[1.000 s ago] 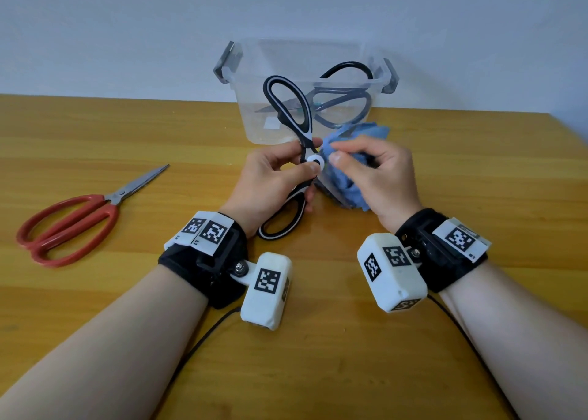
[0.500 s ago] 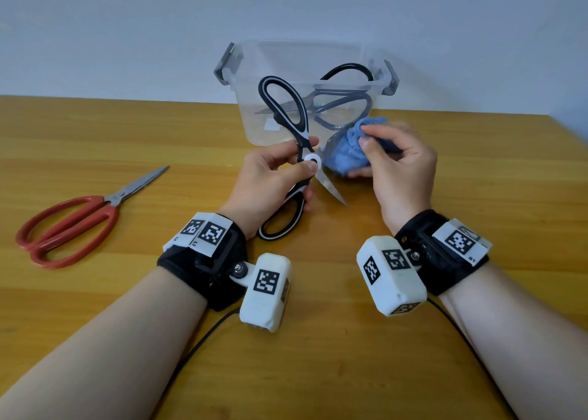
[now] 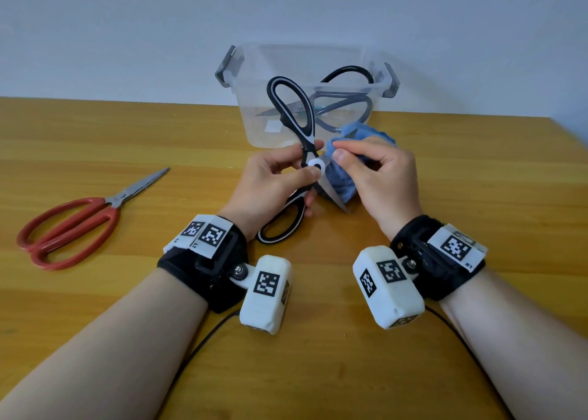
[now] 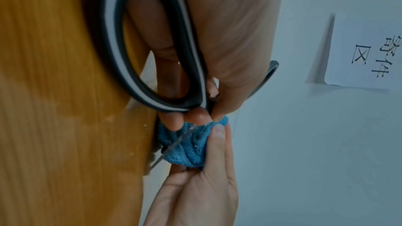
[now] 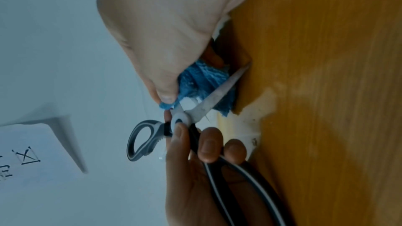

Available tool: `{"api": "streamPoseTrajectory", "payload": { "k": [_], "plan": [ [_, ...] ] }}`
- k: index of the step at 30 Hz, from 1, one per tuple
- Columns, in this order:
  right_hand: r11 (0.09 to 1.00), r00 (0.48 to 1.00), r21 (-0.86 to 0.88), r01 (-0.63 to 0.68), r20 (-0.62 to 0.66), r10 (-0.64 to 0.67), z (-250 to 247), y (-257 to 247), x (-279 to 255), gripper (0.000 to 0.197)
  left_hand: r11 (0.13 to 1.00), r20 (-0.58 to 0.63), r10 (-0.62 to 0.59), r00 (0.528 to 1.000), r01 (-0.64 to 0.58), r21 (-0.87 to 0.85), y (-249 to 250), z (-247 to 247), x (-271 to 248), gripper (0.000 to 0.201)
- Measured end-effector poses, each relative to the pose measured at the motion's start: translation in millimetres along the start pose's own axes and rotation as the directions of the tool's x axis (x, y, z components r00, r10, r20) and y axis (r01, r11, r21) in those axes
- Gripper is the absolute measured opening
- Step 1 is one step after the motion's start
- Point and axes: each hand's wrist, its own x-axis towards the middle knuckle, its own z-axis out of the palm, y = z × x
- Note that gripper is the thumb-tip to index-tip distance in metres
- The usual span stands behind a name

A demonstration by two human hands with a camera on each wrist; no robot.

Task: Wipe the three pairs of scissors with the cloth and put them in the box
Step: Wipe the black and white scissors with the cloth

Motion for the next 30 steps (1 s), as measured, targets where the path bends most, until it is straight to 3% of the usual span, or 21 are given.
{"api": "streamPoseTrajectory", "payload": {
  "k": [4,8,10,13,15,18,20,22,24,26,30],
  "plan": [
    [0.995,0.99,0.057,-0.081,-0.114,0.087,-1.7,2.0,1.9,0.016,1.0,-0.039,-0.007,0.999,0.008,0.021,0.8,2.2,-0.2,0.033],
    [0.998,0.995,0.067,-0.013,0.103,0.006,0.9,-2.3,-1.4,0.016,1.0,-0.052,0.008,0.999,-0.006,0.027,0.6,1.3,0.3,0.036],
    [0.999,0.992,0.053,-0.01,0.124,0.003,1.1,-4.0,-1.1,0.015,0.999,-0.023,0.013,1.0,-0.012,0.031,1.8,1.0,-1.0,0.034],
    [0.994,0.996,0.064,-0.088,-0.011,0.089,-1.4,-3.7,0.1,0.013,1.0,-0.013,0.004,1.0,-0.003,0.028,2.8,2.5,-2.5,0.032],
    [0.98,0.97,0.106,-0.169,-0.158,0.185,-3.7,-0.5,2.6,0.016,0.999,-0.019,-0.001,1.0,0.002,0.044,3.7,4.0,-3.1,0.032],
    [0.965,0.939,0.206,-0.162,-0.27,0.215,-6.8,0.6,5.8,0.019,0.999,-0.055,0.002,0.998,0.001,0.045,1.8,3.2,-1.2,0.033],
    [0.968,0.968,0.213,-0.13,-0.184,0.17,-6.2,-2.1,4.2,0.019,0.999,-0.083,0.004,0.997,-0.001,0.043,0.4,1.9,0.2,0.027],
    [0.983,0.996,0.157,-0.092,0.031,0.088,-3.8,-4.8,0.7,0.017,0.999,-0.071,0.014,0.997,-0.011,0.043,0.0,1.3,0.1,0.012],
    [0.992,0.985,0.107,-0.07,0.167,0.052,-2.6,-5.5,-1.3,0.013,0.999,-0.049,0.008,0.999,-0.006,0.042,1.4,1.7,-1.4,0.02],
    [0.99,0.985,0.092,-0.103,0.15,0.088,-3.6,-5.5,-0.8,0.013,0.999,-0.031,0.003,1.0,-0.002,0.034,2.0,2.2,-1.2,0.03],
    [0.981,0.985,0.102,-0.167,-0.011,0.169,-2.5,-7.7,-1.4,0.014,0.998,-0.012,0.022,1.0,-0.022,0.055,3.5,3.6,-2.3,0.034]
  ]
}}
